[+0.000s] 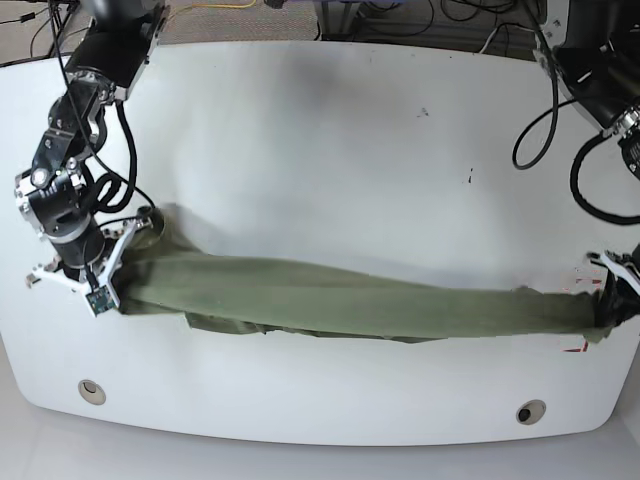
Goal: Layout the t-shirt on the table in an organized manner, then fold the t-shirt properly
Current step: 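Lower the stretched t-shirt flat onto the table with both grippers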
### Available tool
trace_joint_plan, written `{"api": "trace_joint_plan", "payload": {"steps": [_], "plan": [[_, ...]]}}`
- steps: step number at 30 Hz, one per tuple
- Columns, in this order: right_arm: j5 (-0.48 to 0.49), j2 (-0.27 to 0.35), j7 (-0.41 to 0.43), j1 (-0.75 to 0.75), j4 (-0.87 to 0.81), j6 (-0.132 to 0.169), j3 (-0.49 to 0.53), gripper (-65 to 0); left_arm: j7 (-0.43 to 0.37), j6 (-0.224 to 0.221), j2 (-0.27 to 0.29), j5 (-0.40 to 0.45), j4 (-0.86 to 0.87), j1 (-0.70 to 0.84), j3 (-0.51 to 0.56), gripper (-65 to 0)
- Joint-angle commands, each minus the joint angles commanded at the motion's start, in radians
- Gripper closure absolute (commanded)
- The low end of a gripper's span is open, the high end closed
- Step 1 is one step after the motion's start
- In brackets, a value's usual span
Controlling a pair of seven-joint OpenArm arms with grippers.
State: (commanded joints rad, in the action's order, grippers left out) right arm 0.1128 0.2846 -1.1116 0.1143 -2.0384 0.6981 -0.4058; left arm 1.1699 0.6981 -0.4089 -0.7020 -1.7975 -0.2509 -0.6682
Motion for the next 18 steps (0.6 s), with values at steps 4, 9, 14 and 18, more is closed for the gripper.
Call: {"api": "trace_joint_plan", "payload": {"steps": [4, 9, 14, 18], "plan": [[0.000, -0.035, 0.002, -0.089, -0.002, 0.000, -0.026, 0.0, 0.008, 0.000, -0.018, -0.046, -0.020, 0.110, -0.061, 0.0], [0.000, -0.080, 0.003, -0.196, -0.002, 0.000, -0.051, 0.0, 0.006, 0.000, -0.046, -0.097, -0.028, 0.249, -0.121, 0.0], [0.000, -0.127, 0.008, -0.302, -0.002, 0.000, -0.069, 0.0, 0.005, 0.000, -0.055, -0.127, -0.028, 0.381, -0.184, 0.0], [0.000, -0.167, 0.008, -0.384, -0.002, 0.000, -0.069, 0.0, 0.003, 0.000, -0.054, -0.098, -0.026, 0.471, -0.201, 0.0]]}}
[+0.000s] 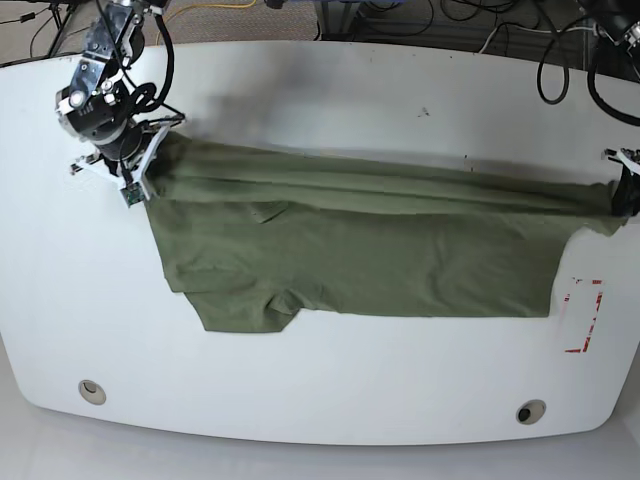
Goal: Layout the t-shirt on the table in an organized manner, then fold the t-shirt properly
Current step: 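Lower the stretched t-shirt flat onto the table with both grippers, then open the left gripper and release the t-shirt edge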
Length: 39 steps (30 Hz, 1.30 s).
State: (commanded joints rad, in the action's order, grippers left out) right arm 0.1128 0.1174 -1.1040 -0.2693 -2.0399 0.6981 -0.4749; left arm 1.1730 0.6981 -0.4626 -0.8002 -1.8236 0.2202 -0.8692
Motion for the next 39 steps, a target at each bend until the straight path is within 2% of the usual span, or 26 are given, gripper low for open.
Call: {"api": "trace_joint_plan", "payload": {"steps": [4, 8, 11, 19, 23, 29, 33, 35, 38, 39], "plan": [[0.000, -0.032, 0.011, -0.063, 0.000, 0.000, 0.000, 0.0, 0.000, 0.000, 0.006, 0.054, 0.000, 0.068, -0.002, 0.0], [0.000, -0.060, 0.064, -0.118, 0.000, 0.000, 0.000, 0.0, -0.002, 0.000, 0.014, 0.115, 0.005, 0.115, -0.002, 0.0], [0.000, -0.061, 0.083, -0.143, 0.000, 0.000, 0.000, 0.0, -0.002, 0.000, 0.038, 0.166, 0.005, 0.124, -0.002, 0.0], [0.000, -0.060, 0.091, -0.161, 0.002, 0.000, -0.002, 0.0, -0.002, 0.000, 0.043, 0.322, 0.057, 0.118, 0.011, 0.0], [0.000, -0.058, 0.091, -0.167, 0.002, 0.000, -0.002, 0.0, -0.005, 0.000, 0.043, 0.362, 0.101, 0.107, 0.028, 0.0], [0.000, -0.057, 0.091, -0.192, 0.005, 0.000, -0.002, -0.2, -0.063, 0.000, 0.038, 0.400, 0.150, 0.074, 0.078, 0.0], [-0.003, -0.055, 0.091, -0.195, 0.005, 0.000, -0.002, -4.8, -0.068, 0.000, 0.037, 0.400, 0.155, 0.069, 0.103, 0.0], [-0.005, -0.055, 0.091, -0.195, 0.005, 0.000, -0.002, -10.0, -0.068, 0.000, 0.037, 0.400, 0.155, 0.068, 0.120, -0.7], [-0.006, -0.055, 0.091, -0.196, 0.005, 0.000, -0.002, -16.0, -0.068, 0.000, 0.037, 0.400, 0.155, 0.068, 0.137, -6.4], [-0.006, -0.055, 0.091, -0.196, 0.005, 0.000, -0.002, -18.1, -0.068, 0.000, 0.037, 0.400, 0.155, 0.068, 0.138, -10.3]]}}
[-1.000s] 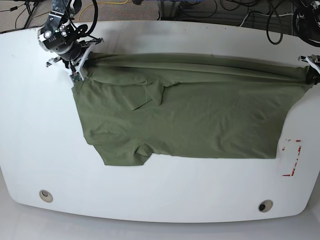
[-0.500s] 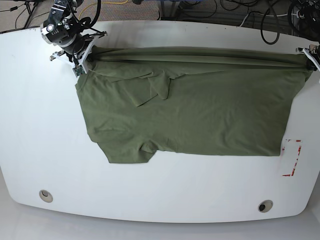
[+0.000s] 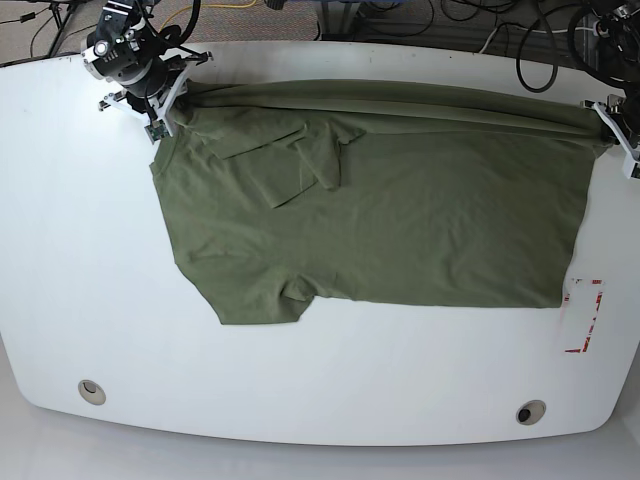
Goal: Layout the t-shirt on the table in an organized manner, then fold the t-shirt properly
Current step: 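Open the left gripper and release the t-shirt edge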
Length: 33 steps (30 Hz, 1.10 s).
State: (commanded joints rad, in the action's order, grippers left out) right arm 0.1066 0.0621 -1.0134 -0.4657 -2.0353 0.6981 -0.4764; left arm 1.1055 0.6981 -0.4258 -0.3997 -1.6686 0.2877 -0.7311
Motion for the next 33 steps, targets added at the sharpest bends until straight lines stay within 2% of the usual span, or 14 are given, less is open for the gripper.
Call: {"api": "trace_joint_plan", "payload": {"steps": [2, 3, 8, 12, 19, 23, 29, 33], "plan": [[0.000, 0.002, 0.000, 0.000, 0.000, 0.000, 0.000, -20.3, 0.000, 0.000, -0.002, 0.000, 0.000, 0.000, 0.002, -15.6], [0.002, 0.002, 0.000, 0.000, 0.000, 0.000, 0.000, -20.9, 0.000, 0.000, -0.002, 0.000, -0.002, 0.000, 0.002, -21.4], [0.005, 0.002, 0.000, 0.000, 0.000, 0.000, 0.000, -20.9, 0.002, 0.000, -0.031, -0.006, -0.006, 0.000, -0.002, -38.2], [0.006, 0.002, 0.000, 0.002, 0.000, 0.000, 0.000, -20.9, 0.005, 0.000, -0.031, -0.006, -0.009, -0.015, -0.002, -39.0], [0.006, -0.002, 0.000, 0.006, 0.000, 0.000, 0.000, -20.9, 0.126, 0.000, -0.049, -0.008, -0.029, -0.103, -0.031, -39.3], [0.006, -0.003, 0.000, 0.008, -0.002, 0.000, 0.000, -20.9, 0.161, 0.000, -0.048, -0.008, -0.029, -0.137, -0.051, -39.4], [0.006, -0.005, 0.012, 0.009, -0.002, 0.000, 0.002, -20.9, 0.166, 0.000, -0.046, -0.008, -0.026, -0.150, -0.054, -39.6], [0.008, -0.006, 0.023, 0.009, -0.002, 0.000, 0.005, -20.9, 0.163, 0.000, -0.044, -0.008, 0.041, -0.163, -0.054, -39.6]]}}
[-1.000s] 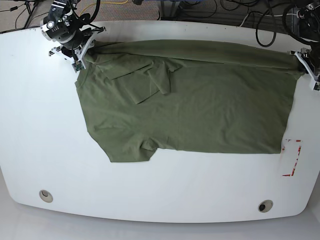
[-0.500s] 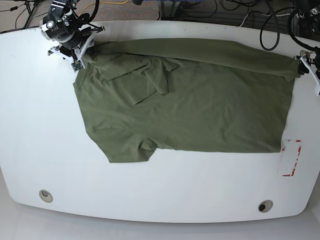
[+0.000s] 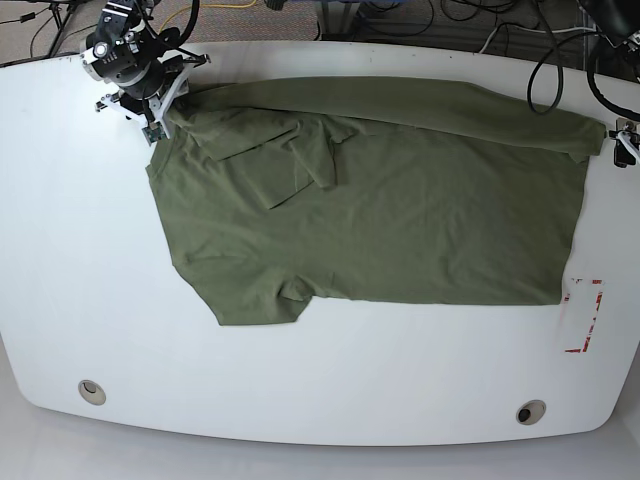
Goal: Layout the t-shirt on the table in an organized manner, then fold the t-shirt properly
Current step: 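Open the left gripper and release the t-shirt edge, then regrasp the t-shirt edge with the left gripper and pull it taut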
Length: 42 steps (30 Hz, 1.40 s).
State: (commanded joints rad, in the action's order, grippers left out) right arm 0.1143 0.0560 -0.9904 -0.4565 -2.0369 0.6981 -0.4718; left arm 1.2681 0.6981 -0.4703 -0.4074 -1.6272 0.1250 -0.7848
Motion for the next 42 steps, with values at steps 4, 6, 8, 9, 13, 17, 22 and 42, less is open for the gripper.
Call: {"api": "trace_joint_plan", "payload": {"steps": [4, 6, 8, 9, 13, 17, 22, 42], "plan": [[0.000, -0.011, 0.005, 0.000, 0.002, 0.000, 0.000, -20.9, -0.034, 0.000, 0.000, -0.002, 0.098, -0.018, 0.003, -39.6], [0.000, -0.017, 0.005, 0.000, 0.002, 0.000, 0.000, -20.9, -0.061, 0.000, 0.000, -0.002, 0.155, -0.020, 0.005, -39.6], [0.000, -0.017, 0.005, 0.000, 0.002, 0.000, 0.000, -20.9, -0.080, 0.000, 0.000, -0.002, 0.192, -0.021, 0.008, -39.6], [0.000, -0.018, 0.005, 0.000, 0.002, 0.000, 0.000, -20.9, -0.087, 0.000, 0.000, -0.002, 0.204, -0.021, 0.008, -39.6], [0.000, -0.020, 0.005, 0.000, 0.002, 0.000, 0.002, -20.9, -0.104, 0.000, 0.009, -0.002, 0.241, -0.021, 0.009, -39.6], [0.000, -0.020, 0.005, 0.000, 0.002, 0.000, 0.002, -20.9, -0.104, 0.000, 0.034, 0.000, 0.265, -0.021, 0.011, -39.4], [0.000, -0.020, 0.005, 0.000, 0.002, 0.000, 0.002, -20.8, -0.107, 0.000, 0.037, 0.000, 0.265, -0.021, 0.040, -39.2], [0.000, -0.021, 0.005, 0.000, 0.002, 0.000, 0.002, -20.8, -0.112, 0.000, 0.031, 0.000, 0.215, -0.015, 0.069, 0.0]]}}
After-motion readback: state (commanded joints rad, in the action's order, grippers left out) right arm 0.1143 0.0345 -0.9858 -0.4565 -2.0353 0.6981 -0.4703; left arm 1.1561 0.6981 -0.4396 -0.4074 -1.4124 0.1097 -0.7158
